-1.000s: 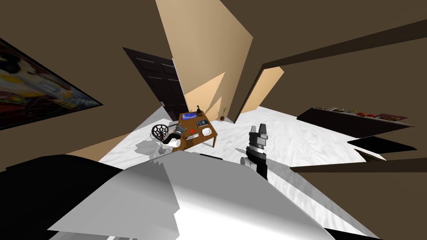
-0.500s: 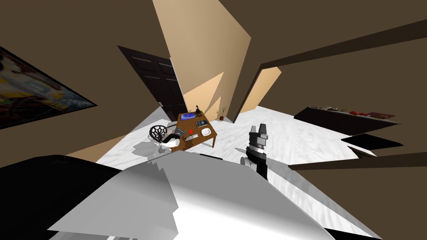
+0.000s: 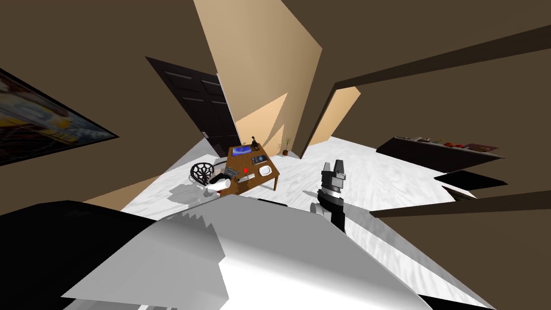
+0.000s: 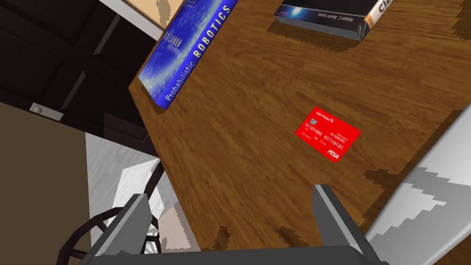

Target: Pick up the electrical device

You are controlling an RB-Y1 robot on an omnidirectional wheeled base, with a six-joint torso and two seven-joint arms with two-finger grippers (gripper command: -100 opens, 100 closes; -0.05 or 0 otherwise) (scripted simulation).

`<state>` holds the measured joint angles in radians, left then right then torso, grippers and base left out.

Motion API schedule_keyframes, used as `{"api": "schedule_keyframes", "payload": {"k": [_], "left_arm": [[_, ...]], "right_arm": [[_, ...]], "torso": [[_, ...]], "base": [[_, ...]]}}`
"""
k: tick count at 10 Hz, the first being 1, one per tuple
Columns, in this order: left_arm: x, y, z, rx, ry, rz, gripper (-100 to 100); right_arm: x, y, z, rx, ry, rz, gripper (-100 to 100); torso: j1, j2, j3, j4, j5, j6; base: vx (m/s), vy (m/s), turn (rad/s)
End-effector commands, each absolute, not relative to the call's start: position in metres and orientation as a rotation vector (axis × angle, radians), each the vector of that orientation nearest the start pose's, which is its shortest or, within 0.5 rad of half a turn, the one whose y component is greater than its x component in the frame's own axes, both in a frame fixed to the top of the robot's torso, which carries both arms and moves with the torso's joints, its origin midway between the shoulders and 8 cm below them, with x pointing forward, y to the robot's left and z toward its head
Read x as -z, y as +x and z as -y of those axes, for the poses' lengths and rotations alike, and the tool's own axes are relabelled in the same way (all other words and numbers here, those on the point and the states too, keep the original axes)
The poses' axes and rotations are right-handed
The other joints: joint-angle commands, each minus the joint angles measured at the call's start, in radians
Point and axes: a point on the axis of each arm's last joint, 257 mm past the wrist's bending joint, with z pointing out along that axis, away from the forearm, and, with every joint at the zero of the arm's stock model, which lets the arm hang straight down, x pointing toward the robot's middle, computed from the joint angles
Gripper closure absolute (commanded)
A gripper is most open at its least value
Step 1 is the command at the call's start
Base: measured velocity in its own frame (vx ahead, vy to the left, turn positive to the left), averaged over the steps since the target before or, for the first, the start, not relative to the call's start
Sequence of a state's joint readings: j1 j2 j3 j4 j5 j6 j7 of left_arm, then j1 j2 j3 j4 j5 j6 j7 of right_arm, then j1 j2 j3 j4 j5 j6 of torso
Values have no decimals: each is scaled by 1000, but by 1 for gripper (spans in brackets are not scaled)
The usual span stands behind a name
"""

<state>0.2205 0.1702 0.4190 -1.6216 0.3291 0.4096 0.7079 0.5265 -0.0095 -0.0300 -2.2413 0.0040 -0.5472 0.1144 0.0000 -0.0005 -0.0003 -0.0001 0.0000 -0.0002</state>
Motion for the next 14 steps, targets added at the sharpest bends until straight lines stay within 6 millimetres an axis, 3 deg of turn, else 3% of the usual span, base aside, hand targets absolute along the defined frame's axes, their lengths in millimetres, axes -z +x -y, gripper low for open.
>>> {"api": "schedule_keyframes", "payload": {"k": [1, 4, 7, 10, 14], "left_arm": [[374, 388, -504, 1111, -2329, -298, -100], [405, 374, -508, 1062, -2467, -166, -100], [419, 368, -509, 1036, -2530, -100, -100], [452, 349, -509, 963, -2683, 95, -100], [476, 332, -506, 884, -2802, 262, -100]], "right_arm": [[-8, 339, 291, -1151, 612, -659, 0], [-8, 339, 291, -1151, 612, -659, 0], [-8, 339, 291, -1151, 612, -659, 0], [-8, 339, 291, -1151, 612, -659, 0], [-8, 339, 291, -1151, 612, -659, 0]], "torso": [[0, 0, 0, 0, 0, 0], [0, 0, 0, 0, 0, 0], [0, 0, 0, 0, 0, 0], [0, 0, 0, 0, 0, 0], [0, 0, 0, 0, 0, 0]], "base": [[7, 2, -36], [8, 3, -40], [6, 1, -23], [10, 4, -44], [7, 2, -30]]}}
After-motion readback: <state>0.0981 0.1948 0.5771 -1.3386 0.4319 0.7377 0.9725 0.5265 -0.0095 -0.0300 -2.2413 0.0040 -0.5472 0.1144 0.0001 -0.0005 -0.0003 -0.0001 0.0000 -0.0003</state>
